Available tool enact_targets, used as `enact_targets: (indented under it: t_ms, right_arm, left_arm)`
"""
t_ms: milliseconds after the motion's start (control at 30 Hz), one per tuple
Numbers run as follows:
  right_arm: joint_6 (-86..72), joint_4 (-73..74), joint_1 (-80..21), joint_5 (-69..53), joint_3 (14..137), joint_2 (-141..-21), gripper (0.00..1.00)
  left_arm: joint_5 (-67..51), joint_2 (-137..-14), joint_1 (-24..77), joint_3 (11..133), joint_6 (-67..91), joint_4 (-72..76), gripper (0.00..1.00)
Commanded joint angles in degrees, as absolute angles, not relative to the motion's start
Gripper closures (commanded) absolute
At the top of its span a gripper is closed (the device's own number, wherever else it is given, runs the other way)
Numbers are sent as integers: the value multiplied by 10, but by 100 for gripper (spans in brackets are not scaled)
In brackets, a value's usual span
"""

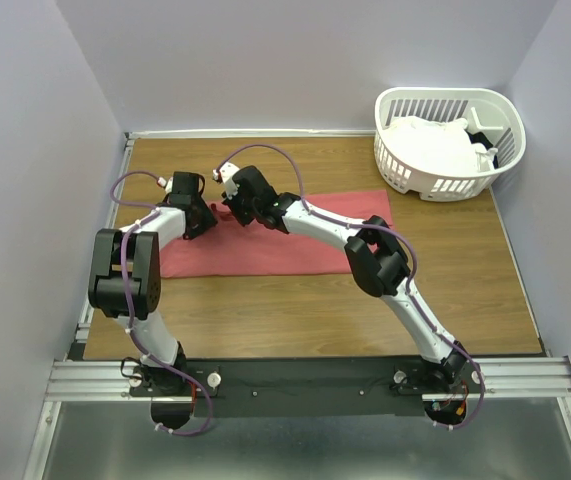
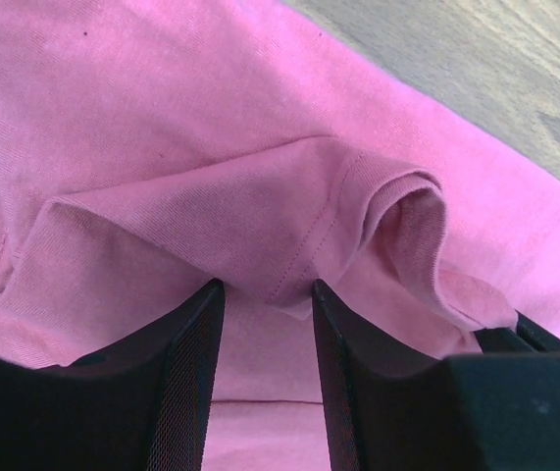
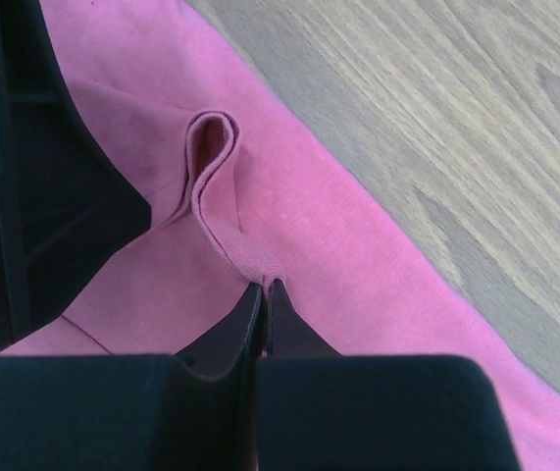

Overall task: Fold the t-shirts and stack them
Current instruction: Fold the tshirt

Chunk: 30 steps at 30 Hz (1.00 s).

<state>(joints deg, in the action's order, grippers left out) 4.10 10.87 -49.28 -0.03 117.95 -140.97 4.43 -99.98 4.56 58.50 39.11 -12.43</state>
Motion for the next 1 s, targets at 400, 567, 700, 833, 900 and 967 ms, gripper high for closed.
enact_targets:
  t_ms: [400, 567, 700, 833, 900, 967]
  right_arm:
    - [34, 85, -490, -15, 1172, -1426, 95]
    - [36, 84, -490, -14, 1172, -1426, 94]
    - [37, 85, -490, -15, 1167, -1421, 95]
    - [44, 85, -491, -14, 1151, -1405, 95]
    - [46, 84, -490, -15, 1138, -1393, 95]
    - [47, 85, -490, -18, 1124, -1380, 95]
  left_arm:
    - [60, -1024, 59, 613, 408, -127, 62]
    - [63, -1023, 59, 613, 406, -129, 79]
    - [74, -1015, 58, 621, 397, -141, 100]
    - [83, -996, 55, 628, 378, -162, 100]
    - [87, -987, 50, 627, 364, -169, 100]
    - [84, -969, 36, 617, 348, -173, 100]
